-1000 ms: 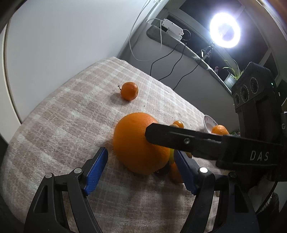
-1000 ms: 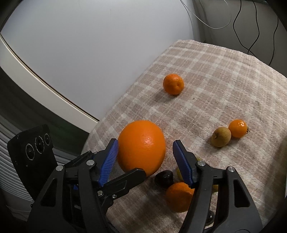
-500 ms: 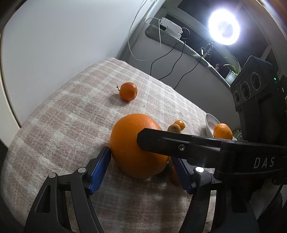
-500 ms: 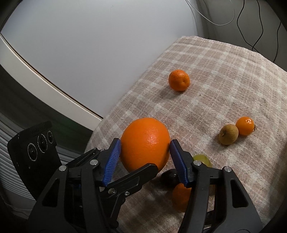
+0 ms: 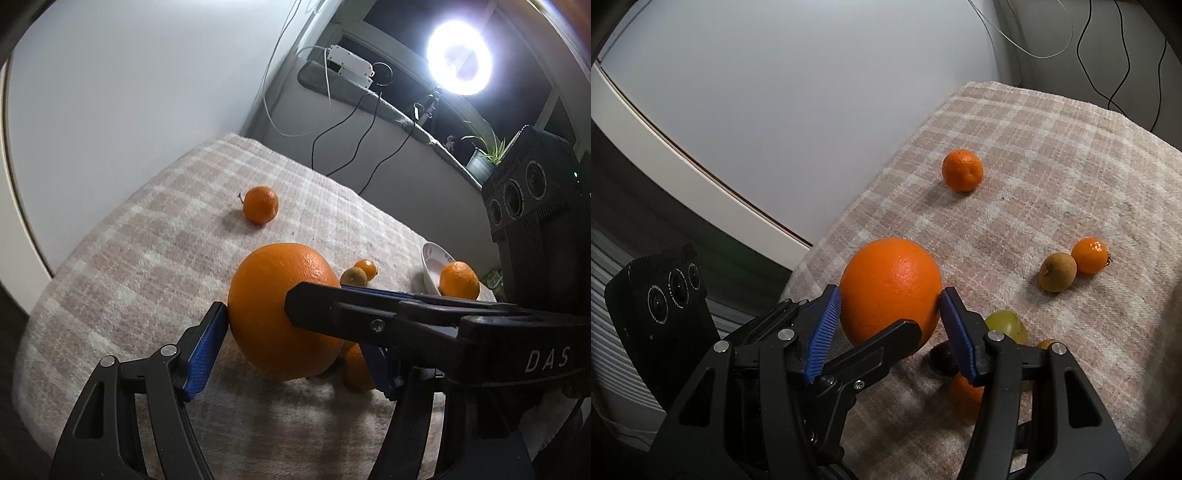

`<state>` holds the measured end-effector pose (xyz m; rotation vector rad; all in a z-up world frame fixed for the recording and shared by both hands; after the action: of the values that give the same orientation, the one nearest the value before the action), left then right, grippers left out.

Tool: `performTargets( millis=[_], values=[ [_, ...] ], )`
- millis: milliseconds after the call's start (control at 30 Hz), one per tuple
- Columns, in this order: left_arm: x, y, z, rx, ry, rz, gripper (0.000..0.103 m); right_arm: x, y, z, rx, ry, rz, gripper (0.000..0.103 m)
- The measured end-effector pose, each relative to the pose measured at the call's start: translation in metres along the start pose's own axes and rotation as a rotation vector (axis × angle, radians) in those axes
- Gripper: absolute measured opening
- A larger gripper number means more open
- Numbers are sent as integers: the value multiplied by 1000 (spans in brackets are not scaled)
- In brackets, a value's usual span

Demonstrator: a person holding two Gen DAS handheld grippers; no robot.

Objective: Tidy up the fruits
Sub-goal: 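Carry the second orange with the right gripper onto the plate beside the first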

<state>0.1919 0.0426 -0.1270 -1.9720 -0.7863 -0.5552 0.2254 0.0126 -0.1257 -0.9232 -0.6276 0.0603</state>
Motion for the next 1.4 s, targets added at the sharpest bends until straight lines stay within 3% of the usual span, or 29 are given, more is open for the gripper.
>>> performTargets(
  millis=[667,1067,1400],
  values=[
    [21,8,-55,-10,100,-38,68,16,-56,-23,6,42,-101,58],
    [17,45,-107,-71,141,-4,68,15,-100,-72,-51,95,-164,58],
    [21,85,-156,-87,217,20,68,11,-125,-136,-93,204,-189,58]
  ],
)
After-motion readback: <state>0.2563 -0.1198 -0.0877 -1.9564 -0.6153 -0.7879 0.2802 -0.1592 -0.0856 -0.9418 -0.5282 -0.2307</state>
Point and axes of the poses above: each gripper's, at about its wrist camera, not at the fingertips, and y roughly the way its jaws point, z to its left, x to its top, the point moved 9 cm from there along y, roughly the way its jaws point, and after that the axes turned 5 degrees about -x, right-handed, at the moved point
